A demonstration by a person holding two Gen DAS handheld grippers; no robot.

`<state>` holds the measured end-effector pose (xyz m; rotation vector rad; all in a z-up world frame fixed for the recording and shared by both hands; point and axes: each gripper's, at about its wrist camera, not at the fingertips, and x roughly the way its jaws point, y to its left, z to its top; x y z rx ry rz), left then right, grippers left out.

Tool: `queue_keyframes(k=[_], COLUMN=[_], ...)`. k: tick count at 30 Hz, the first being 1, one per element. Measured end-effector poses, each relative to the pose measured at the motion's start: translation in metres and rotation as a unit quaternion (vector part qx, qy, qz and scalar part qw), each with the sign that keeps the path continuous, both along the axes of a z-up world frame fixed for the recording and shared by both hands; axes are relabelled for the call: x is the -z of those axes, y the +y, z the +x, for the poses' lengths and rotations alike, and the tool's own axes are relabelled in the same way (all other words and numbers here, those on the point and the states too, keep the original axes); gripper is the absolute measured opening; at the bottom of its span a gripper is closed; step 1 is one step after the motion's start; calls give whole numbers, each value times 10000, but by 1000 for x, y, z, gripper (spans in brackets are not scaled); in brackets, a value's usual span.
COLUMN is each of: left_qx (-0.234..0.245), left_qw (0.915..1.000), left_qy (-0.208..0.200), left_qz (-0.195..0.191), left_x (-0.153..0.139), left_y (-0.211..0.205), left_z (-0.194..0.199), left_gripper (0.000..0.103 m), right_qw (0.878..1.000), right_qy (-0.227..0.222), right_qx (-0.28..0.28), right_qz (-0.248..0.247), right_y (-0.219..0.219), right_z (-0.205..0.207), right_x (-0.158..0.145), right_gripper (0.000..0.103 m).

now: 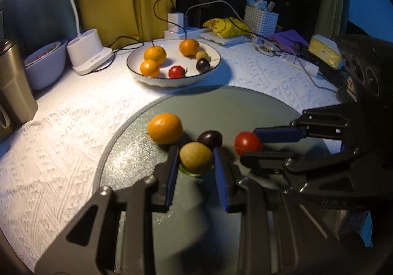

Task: Organize fruits
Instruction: 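Grasp a red cherry tomato with the right tool while the left tool holds its fruit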

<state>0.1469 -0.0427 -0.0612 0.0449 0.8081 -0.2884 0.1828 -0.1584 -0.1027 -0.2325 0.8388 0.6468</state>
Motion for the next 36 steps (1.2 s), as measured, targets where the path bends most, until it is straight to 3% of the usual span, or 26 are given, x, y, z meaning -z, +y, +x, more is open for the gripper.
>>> queue_keyframes(k=[11,36], left_qx=[-13,-5], left_qw=[10000,10000], left_qy=[-48,8], left_qz=[-17,6], left_x=[-5,-2], left_y=[1,-1], left_z=[-7,-1], left_gripper=[29,29], right_qw=[9994,9969], right_qy=[-65,359], right_qx=[114,-347], right_qz=[327,609], right_y=[-17,2], right_z=[-6,9], right_x=[-16,3], right_gripper=[34,34])
